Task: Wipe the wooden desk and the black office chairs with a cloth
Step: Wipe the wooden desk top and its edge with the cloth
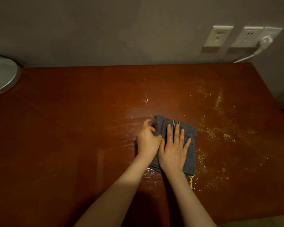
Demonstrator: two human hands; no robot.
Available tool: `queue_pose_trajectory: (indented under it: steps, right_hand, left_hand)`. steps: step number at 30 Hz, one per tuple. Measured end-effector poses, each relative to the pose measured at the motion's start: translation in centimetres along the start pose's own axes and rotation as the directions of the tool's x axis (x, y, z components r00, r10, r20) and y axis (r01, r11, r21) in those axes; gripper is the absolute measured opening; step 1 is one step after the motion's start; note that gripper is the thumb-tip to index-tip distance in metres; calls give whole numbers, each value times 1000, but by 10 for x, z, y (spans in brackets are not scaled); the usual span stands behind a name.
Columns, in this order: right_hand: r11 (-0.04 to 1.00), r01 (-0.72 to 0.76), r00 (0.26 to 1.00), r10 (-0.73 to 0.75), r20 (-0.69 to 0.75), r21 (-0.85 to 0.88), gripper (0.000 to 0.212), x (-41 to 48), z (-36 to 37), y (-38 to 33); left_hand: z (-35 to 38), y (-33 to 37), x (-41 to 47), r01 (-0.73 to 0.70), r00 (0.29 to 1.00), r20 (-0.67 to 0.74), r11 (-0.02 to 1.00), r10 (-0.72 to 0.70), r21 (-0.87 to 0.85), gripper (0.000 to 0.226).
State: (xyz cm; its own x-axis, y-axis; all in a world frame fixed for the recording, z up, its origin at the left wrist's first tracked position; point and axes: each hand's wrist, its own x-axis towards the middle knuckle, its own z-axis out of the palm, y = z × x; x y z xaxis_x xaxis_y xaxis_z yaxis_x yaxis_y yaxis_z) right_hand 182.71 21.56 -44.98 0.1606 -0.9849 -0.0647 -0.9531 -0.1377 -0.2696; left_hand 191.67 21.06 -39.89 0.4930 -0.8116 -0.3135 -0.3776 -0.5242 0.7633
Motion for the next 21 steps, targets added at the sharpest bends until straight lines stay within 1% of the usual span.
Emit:
queue_pose_trajectory:
  steps: [2,4,5,7,9,11,13,14,18,21]
  right_hand:
    - [1000,-14,1000,14,-21,23,63,-1,0,0]
    - [995,-33,999,37,-37,97,62,-4,-3,-3]
    - [989,-30,998,39,-58,148,61,-7,-4,-7]
    - [972,26,992,4,-126,235,59,-14,-7,-21]
    - [955,95,983,-44,-180,281,60,-22,-7,-44]
    - [947,152,976,-100,-191,283,59,-27,-2,-71]
    - [944,208,974,-175,-147,255,58,-31,6,-104]
    - [940,240,969,-219,-112,242,59,-33,10,-120]
    - [916,371,922,-384,57,154,59,-39,32,-174]
    - [896,424,886,-441,145,134,61,-35,39,-200]
  left_hand:
    - [-5,4,-5,-124,992,14,992,124,-1,42]
    - [-13,1,-17,-203,978,-56,976,199,-83,35]
    - [-17,-3,-24,-223,972,-105,967,212,-119,34]
    - [-29,-11,-34,-257,949,-230,952,216,-166,30]
    - [-47,-20,-38,-305,903,-366,936,226,-173,25]
    - [-72,-31,-33,-335,845,-479,933,239,-127,24]
    - [-103,-49,-22,-315,801,-556,946,222,-76,24]
    - [-118,-58,-16,-291,790,-576,955,209,-54,23]
    - [-167,-90,4,-119,818,-565,993,103,9,21]
    - [-183,-111,18,-12,844,-535,999,30,37,27]
